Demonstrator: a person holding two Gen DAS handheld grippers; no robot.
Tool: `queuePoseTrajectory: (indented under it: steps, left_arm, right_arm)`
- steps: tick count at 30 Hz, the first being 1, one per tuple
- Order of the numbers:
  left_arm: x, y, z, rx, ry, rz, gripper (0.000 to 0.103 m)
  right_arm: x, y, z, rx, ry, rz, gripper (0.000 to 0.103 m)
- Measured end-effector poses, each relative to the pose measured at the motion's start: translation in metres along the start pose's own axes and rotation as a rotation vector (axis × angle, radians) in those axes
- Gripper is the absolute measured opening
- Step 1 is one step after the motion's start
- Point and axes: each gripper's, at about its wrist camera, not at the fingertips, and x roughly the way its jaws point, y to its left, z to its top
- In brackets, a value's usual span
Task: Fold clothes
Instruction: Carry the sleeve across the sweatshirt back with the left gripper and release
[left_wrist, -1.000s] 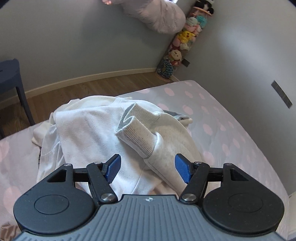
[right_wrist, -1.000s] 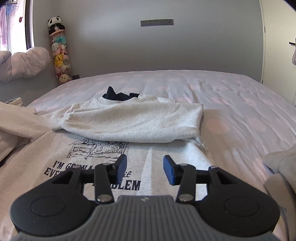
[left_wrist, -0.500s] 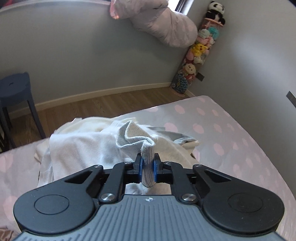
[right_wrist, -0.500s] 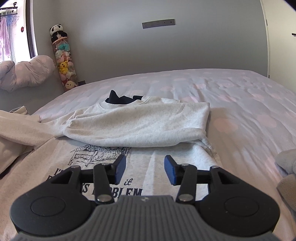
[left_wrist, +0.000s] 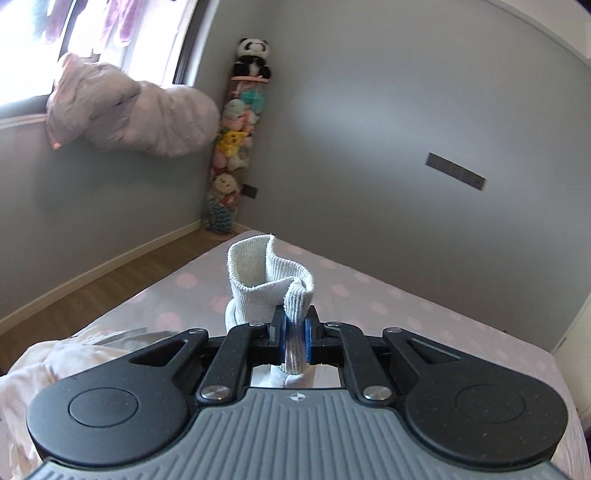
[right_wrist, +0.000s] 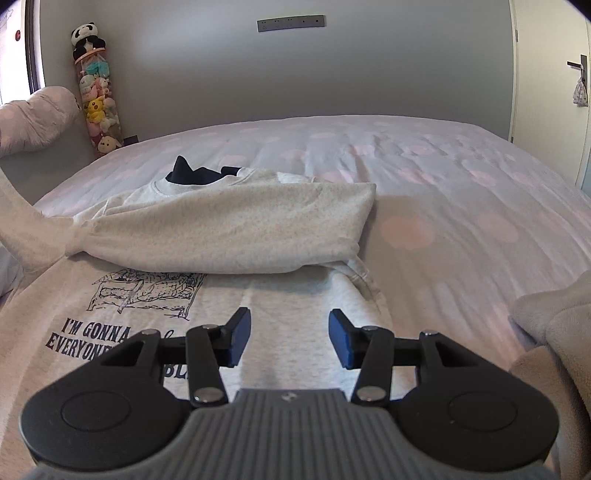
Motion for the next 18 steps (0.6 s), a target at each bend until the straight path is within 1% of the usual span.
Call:
queuePoseTrajectory:
  steps: [2, 4, 7, 13, 15, 18]
  left_arm:
    - [0.001, -0.034, 0.000, 0.039, 0.008, -0.042, 0.007]
    - [0.005, -0.070, -0.008, 0.093, 0.018, -0.076, 0.007]
    - [0.017, -0.119, -0.027, 0.170, 0.043, -0.137, 0.007]
    - [0.046, -0.202, -0.088, 0.287, 0.120, -0.246, 0.007]
    - [0.060, -0.224, -0.110, 0.303, 0.154, -0.285, 0.007]
    - [0.082, -0.253, -0.147, 0.325, 0.229, -0.340, 0.007]
  right_arm:
    - [0.000, -0.007, 0.001, 0.020, 0.009, -0.007, 0.051]
    - [0.000, -0.016, 0.002, 0.044, 0.008, -0.021, 0.051]
    - [-0.002, -0.028, 0.003, 0.081, 0.003, -0.039, 0.051]
    - [-0.003, -0.043, 0.004, 0.123, -0.010, -0.039, 0.052]
    - [-0.002, -0.046, 0.004, 0.131, -0.008, -0.040, 0.052]
    - [0.000, -0.050, 0.004, 0.141, -0.006, -0.043, 0.052]
